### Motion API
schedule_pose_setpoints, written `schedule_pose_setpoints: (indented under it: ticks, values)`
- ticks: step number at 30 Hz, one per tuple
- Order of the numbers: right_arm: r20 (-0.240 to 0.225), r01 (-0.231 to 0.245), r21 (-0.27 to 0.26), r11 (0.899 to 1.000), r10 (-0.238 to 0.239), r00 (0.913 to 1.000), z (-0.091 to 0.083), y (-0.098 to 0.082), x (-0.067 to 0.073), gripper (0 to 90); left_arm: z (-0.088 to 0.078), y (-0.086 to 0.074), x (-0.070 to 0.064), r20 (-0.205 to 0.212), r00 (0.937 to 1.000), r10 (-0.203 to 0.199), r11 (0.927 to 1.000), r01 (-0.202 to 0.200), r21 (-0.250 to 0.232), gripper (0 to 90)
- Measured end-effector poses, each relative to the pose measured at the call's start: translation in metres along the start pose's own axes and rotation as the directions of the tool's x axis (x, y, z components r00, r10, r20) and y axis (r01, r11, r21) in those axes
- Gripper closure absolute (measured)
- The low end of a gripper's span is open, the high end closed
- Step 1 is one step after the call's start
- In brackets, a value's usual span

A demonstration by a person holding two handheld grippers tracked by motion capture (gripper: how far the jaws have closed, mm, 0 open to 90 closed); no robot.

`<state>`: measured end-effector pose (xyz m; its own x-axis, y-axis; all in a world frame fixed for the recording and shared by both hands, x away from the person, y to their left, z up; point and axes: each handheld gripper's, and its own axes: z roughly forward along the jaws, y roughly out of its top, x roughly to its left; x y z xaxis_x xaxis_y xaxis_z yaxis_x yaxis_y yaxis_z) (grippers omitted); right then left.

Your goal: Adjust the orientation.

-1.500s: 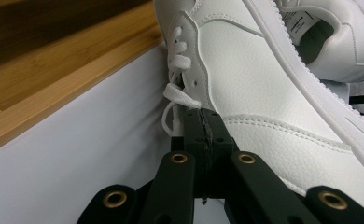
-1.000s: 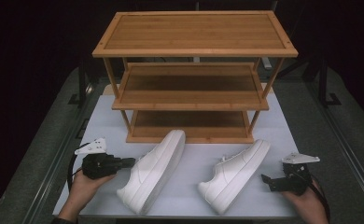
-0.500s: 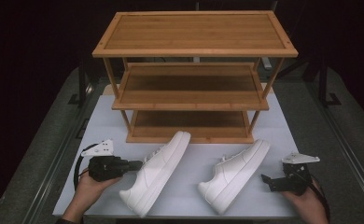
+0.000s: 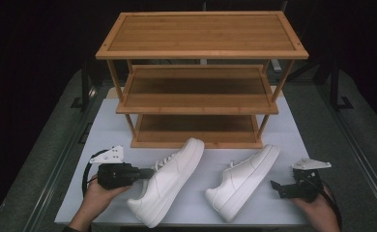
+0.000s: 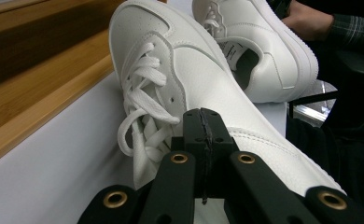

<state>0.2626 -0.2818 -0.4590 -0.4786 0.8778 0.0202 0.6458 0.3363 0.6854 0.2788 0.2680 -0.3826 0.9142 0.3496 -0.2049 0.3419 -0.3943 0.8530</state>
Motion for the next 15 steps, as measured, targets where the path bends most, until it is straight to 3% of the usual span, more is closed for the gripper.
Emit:
schedule_pose_setpoints:
  ticks: [8,11,12,15]
  values:
    - [0.000,0.000,0.000,1.000,0.000,1.0000,0.000,0.000,0.000,0.0,0.007,0.002,-0.005,0.019,0.9998,0.005,1.0000,-0.005,-0.005,90.0]
    - [-0.001,0.000,0.000,1.000,0.000,1.0000,0.000,0.000,0.000,0.0,0.012,0.002,-0.006,-0.014,0.9993,0.034,0.9978,-0.033,0.057,90.0]
    - [-0.001,0.001,-0.001,1.000,-0.001,1.0000,0.000,0.000,0.000,0.0,0.014,0.000,-0.006,0.034,0.9993,0.019,0.9994,-0.020,0.027,90.0]
    - [-0.001,0.001,-0.001,1.000,-0.001,1.0000,0.000,0.000,0.000,0.0,0.015,0.002,-0.009,0.014,0.9992,0.038,0.9985,-0.038,0.040,90.0]
